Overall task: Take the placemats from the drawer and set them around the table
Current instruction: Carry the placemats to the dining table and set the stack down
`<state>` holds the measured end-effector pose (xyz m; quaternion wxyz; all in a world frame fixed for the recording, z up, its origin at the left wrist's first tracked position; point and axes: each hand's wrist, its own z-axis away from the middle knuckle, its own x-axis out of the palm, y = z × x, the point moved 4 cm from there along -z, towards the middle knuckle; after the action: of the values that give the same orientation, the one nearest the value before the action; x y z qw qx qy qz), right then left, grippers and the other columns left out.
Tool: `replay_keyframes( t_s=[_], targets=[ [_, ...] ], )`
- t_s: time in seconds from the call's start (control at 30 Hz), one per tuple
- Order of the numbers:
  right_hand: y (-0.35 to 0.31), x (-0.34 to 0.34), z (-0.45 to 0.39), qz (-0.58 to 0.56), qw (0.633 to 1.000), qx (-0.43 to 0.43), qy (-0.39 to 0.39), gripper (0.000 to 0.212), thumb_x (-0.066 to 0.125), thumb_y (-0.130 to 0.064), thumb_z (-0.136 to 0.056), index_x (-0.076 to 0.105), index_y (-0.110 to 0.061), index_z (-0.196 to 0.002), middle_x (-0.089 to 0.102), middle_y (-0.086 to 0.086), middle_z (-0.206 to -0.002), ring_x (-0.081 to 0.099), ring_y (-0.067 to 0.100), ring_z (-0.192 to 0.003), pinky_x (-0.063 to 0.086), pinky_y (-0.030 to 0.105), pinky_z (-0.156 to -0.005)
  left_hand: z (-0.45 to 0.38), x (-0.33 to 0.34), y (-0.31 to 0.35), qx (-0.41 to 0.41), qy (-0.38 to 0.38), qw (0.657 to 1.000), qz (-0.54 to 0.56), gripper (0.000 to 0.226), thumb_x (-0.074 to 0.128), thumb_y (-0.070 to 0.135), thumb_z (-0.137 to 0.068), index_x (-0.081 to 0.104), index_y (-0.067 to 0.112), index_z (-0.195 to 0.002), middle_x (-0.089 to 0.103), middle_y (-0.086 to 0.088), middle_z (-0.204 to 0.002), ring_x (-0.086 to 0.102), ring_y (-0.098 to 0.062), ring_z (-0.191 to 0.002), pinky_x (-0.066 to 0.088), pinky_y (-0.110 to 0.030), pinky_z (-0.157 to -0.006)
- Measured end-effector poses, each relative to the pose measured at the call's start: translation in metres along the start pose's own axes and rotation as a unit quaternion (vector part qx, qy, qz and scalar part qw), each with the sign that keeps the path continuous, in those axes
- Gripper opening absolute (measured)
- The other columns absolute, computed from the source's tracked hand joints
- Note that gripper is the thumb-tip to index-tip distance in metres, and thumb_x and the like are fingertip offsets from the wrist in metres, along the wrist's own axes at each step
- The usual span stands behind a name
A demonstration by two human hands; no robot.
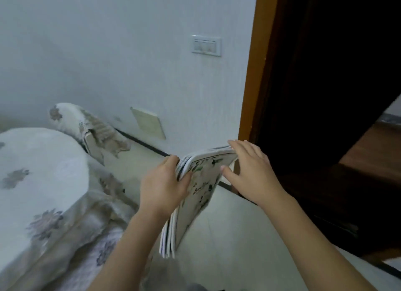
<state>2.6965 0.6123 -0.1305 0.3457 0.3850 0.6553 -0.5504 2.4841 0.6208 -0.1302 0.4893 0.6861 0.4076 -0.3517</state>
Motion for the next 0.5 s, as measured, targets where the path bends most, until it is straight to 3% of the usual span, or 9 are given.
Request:
replay_keyframes(
  t_s=[0.2, 0.33, 0.5],
  targets=[
    [-0.037, 0.029, -0.079, -0.009, 0.995, -0.090, -0.046, 0.066, 0.048, -0.053, -0.093, 0.027, -0.028, -0.150, 0.030, -0.007, -0.154, 0.019, 0.014, -0.143, 0.015, 0.034, -0.117, -0.038, -0.017, -0.034, -0.059, 0.087, 0.994, -0.006, 0.024, 0.069, 0.036, -0.080, 0.051, 0.021, -0.077, 0.050, 0.007, -0.066, 0.047, -0.019, -0.056, 0.027, -0.029, -0.049],
    [-0.054, 0.049, -0.134, 0.000, 0.992, -0.109, -0.057, 0.066, 0.048, -0.053, -0.094, 0.025, -0.028, -0.151, 0.028, -0.007, -0.155, 0.019, 0.014, -0.143, 0.015, 0.035, -0.117, -0.079, -0.016, -0.060, -0.070, 0.125, 0.990, 0.006, 0.025, 0.066, 0.034, -0.082, 0.046, 0.023, -0.073, 0.044, 0.007, -0.065, 0.042, -0.013, -0.052, 0.028, -0.026, -0.044],
    [-0.064, 0.059, -0.204, 0.019, 0.992, -0.111, -0.060, 0.068, 0.045, -0.055, -0.095, 0.020, -0.030, -0.153, 0.023, -0.007, -0.158, 0.016, 0.013, -0.145, 0.014, 0.035, -0.119, -0.155, -0.003, -0.097, -0.081, 0.118, 0.989, 0.028, 0.018, 0.064, 0.033, -0.080, 0.052, 0.021, -0.076, 0.048, 0.009, -0.071, 0.045, -0.012, -0.058, 0.028, -0.022, -0.046]
  ],
)
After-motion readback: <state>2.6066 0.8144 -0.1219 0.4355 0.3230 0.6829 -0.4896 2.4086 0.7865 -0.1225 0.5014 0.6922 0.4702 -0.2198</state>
